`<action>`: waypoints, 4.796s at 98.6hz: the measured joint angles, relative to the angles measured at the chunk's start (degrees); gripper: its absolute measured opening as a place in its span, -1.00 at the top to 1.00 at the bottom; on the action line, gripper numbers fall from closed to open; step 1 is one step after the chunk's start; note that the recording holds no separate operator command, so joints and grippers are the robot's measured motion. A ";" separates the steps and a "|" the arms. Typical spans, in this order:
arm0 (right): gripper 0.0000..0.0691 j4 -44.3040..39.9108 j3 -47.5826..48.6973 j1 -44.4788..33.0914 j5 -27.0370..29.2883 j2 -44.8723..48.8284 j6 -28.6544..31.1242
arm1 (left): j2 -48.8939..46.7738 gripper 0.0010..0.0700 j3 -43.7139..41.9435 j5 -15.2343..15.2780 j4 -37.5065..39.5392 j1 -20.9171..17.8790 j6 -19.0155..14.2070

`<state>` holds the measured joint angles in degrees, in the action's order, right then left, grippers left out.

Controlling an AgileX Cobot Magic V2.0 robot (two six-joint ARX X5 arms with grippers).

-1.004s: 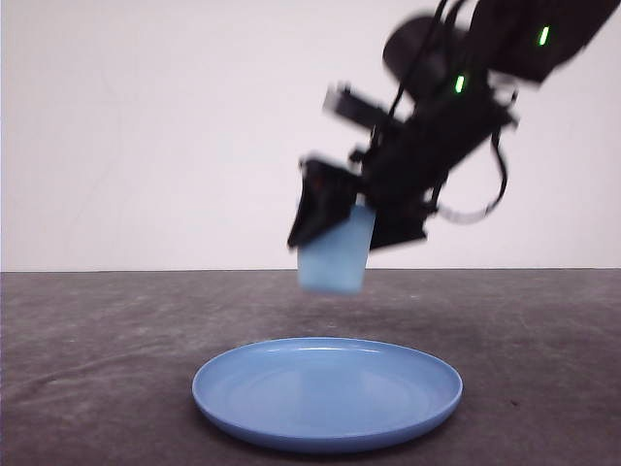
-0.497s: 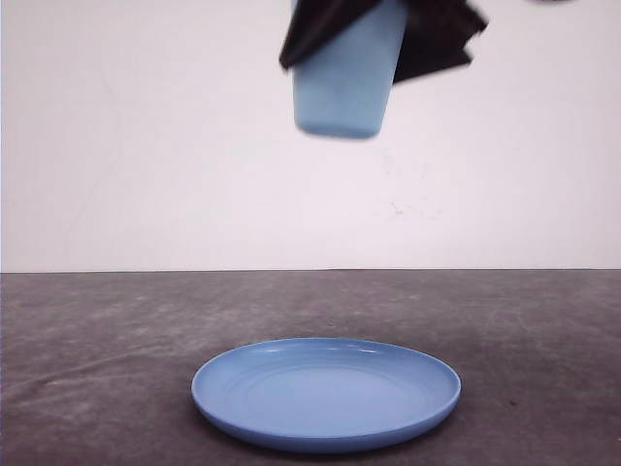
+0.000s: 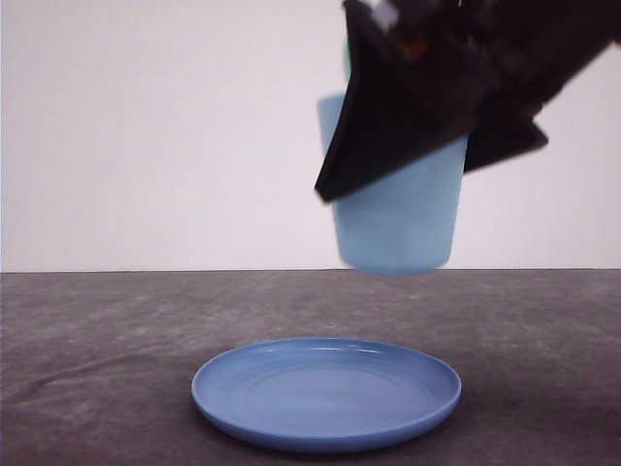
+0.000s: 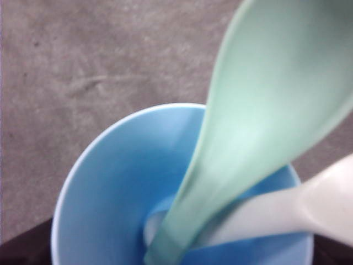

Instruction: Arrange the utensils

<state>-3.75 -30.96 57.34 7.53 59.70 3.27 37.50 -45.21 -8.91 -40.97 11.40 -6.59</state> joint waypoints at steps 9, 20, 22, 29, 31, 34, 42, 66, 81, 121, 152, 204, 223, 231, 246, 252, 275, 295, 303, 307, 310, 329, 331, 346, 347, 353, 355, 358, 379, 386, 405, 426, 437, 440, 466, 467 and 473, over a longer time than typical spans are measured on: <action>-0.42 2.01 0.48 0.00 0.00 2.23 0.02 | 0.00 0.35 -0.02 0.00 0.02 0.00 0.00; -0.42 6.03 0.48 -0.02 0.00 6.01 0.04 | 0.00 0.35 0.00 0.00 0.02 0.00 0.00; -0.42 6.62 0.48 -0.02 0.00 6.69 0.04 | 0.00 0.35 -0.02 0.00 0.00 0.00 0.00; -0.42 8.31 0.48 0.00 -0.11 8.96 0.04 | 0.00 0.35 -0.02 0.00 0.00 0.00 0.00; -0.42 8.63 0.48 0.00 -0.20 9.79 0.04 | 0.00 0.35 -0.02 0.00 0.00 0.00 0.00; -0.42 9.44 0.48 0.00 -0.48 10.73 0.07 | 0.00 0.35 -0.02 0.00 0.02 0.00 0.00; -0.42 11.17 0.48 -0.04 -1.75 13.27 0.11 | 0.00 0.35 -0.02 0.00 0.00 0.00 0.00; -0.42 14.01 0.48 -0.55 -3.02 18.60 0.20 | 0.00 0.35 -0.02 0.00 0.00 0.00 0.00; -0.42 14.82 0.48 -1.44 -3.56 20.28 1.25 | 0.00 0.35 -0.02 0.00 0.00 0.00 0.20; -0.64 14.97 0.48 -1.53 -3.72 20.41 1.68 | 0.00 0.35 0.00 0.00 0.00 0.00 0.63; -0.97 13.66 0.48 -1.53 -3.69 19.78 1.84 | 0.00 0.35 -0.02 0.00 0.00 0.00 0.70; -0.97 -17.25 0.48 -5.92 -4.46 -0.48 2.32 | 0.00 0.35 -0.02 0.00 0.00 0.00 0.98; -0.97 -22.73 0.48 -13.68 -4.50 -9.38 4.85 | 0.00 0.35 0.00 0.00 0.00 0.00 0.98; -0.97 -23.34 0.46 -18.21 -5.27 -12.35 6.38 | 0.00 0.35 0.00 0.00 0.00 0.00 0.98; -0.97 -27.65 -0.76 -27.23 -8.52 -14.69 7.74 | 0.00 0.35 -0.02 0.00 0.02 0.00 0.98; -0.97 -30.03 -2.05 -30.58 -9.33 -14.67 7.76 | 0.00 0.35 -0.02 0.00 0.00 0.00 0.98; -0.97 -34.27 -4.96 -40.00 -9.46 -14.80 7.37 | 0.00 0.35 -0.02 -0.02 0.00 0.00 0.98; -0.97 -34.84 -4.96 -41.27 -9.49 -14.78 7.08 | 0.00 0.35 -0.02 0.00 0.00 0.00 0.98; -0.97 -34.82 -4.96 -41.27 -9.49 -14.78 7.06 | 0.00 0.35 -0.02 0.00 0.00 0.00 0.98; -0.97 -34.82 -4.96 -41.27 -9.49 -14.78 7.06 | 0.00 0.35 0.00 0.00 0.00 0.00 0.98; -0.92 -34.84 -4.96 -41.27 -9.49 -14.78 7.08 | 0.00 0.35 -0.02 0.00 0.00 0.00 0.98; 0.61 -35.28 -4.96 -41.27 -9.25 -14.78 7.02 | 0.00 0.35 0.00 0.00 0.00 0.00 0.98; 0.69 -35.30 -4.96 -41.27 -9.25 -14.78 7.02 | 0.00 0.35 -0.02 0.00 0.00 0.00 0.98; 0.91 -35.30 -4.96 -41.27 -9.25 -14.78 7.02 | 0.00 0.35 -0.02 0.00 0.00 0.00 0.98; 0.91 -35.30 -4.96 -41.27 -9.25 -14.78 7.02 | 0.00 0.35 0.00 0.00 0.00 0.00 0.98; 0.92 -35.30 -4.96 -41.27 -9.25 -14.78 7.02 | 0.00 0.35 0.00 0.00 0.00 0.00 1.01; 0.93 -35.30 -4.96 -41.27 -9.25 -14.78 7.02 | 0.00 0.37 0.00 0.00 -0.02 0.00 1.01; 0.93 -35.30 -4.96 -41.27 -9.25 -14.78 7.02 | 0.00 0.44 0.00 0.00 -0.04 0.00 1.03; 0.93 -35.30 -4.96 -41.27 -9.22 -14.78 7.02 | 0.00 0.96 0.00 0.00 -0.61 0.00 1.05; 0.93 -35.28 -4.96 -41.27 -9.22 -14.78 7.02 | 0.00 0.97 0.00 0.00 -0.72 0.00 1.09; 0.93 -35.26 -4.96 -41.27 -9.14 -14.78 7.02 | 0.00 0.97 -0.02 2.89 -2.08 0.00 1.70; 0.93 -31.98 -4.96 -42.27 -4.85 -14.78 7.06 | -0.04 0.97 0.00 5.77 -2.47 -0.17 3.26; 0.93 -31.23 -4.96 -44.37 -4.66 -14.78 6.82 | -0.17 0.97 0.00 5.88 -3.06 -0.87 4.26; 0.93 -31.34 -4.96 -44.72 -4.66 -14.78 6.67 | -0.17 0.97 0.00 6.01 -3.30 -0.98 4.31; 0.93 -30.60 -4.96 -45.00 -4.50 -14.78 6.08 | -0.33 0.97 0.00 6.03 -4.42 -1.01 4.17; 0.93 -30.47 -4.96 -45.00 -4.50 -14.78 6.08 | -0.33 0.97 0.00 6.01 -4.37 -1.01 4.15; 0.93 -29.77 -4.96 -45.00 -4.50 -14.78 6.01 | -0.33 0.97 0.00 6.01 -4.35 -1.01 4.15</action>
<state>-33.52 -35.92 12.34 3.03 44.93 9.28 37.17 -45.21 -2.90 -45.32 10.39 -2.44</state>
